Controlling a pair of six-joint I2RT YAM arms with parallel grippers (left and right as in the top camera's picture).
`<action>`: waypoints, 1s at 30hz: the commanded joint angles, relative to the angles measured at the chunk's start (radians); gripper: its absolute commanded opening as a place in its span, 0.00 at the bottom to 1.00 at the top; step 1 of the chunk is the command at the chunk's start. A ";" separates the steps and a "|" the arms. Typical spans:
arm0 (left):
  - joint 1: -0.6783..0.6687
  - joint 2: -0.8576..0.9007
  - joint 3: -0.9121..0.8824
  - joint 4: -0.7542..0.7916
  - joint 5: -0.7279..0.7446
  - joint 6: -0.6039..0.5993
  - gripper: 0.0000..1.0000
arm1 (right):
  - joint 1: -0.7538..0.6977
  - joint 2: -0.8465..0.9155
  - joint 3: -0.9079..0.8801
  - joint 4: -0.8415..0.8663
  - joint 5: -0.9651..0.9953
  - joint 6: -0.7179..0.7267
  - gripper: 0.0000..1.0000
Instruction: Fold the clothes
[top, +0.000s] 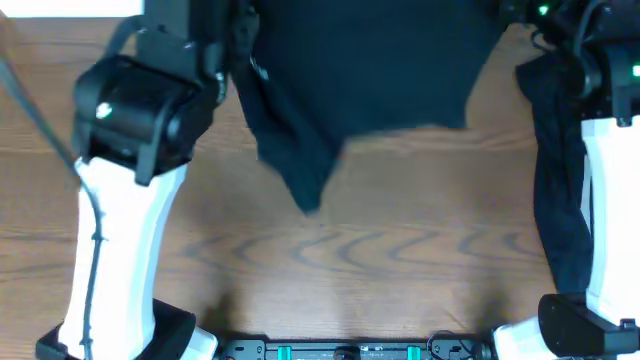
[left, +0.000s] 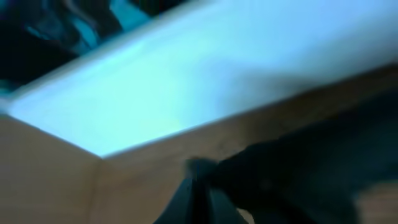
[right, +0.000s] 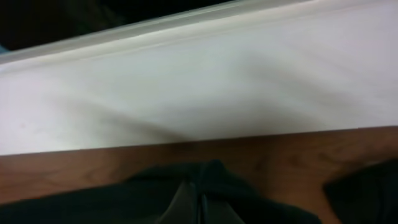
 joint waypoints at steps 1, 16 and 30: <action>0.004 -0.050 0.079 -0.074 0.032 0.039 0.06 | -0.032 -0.029 0.015 -0.042 0.021 0.004 0.01; 0.004 -0.036 0.048 -0.557 0.256 -0.167 0.17 | 0.023 -0.028 0.015 -0.592 0.005 -0.139 0.15; 0.005 -0.116 0.047 -0.557 0.254 -0.192 0.66 | 0.027 -0.028 0.015 -0.672 0.005 -0.179 0.50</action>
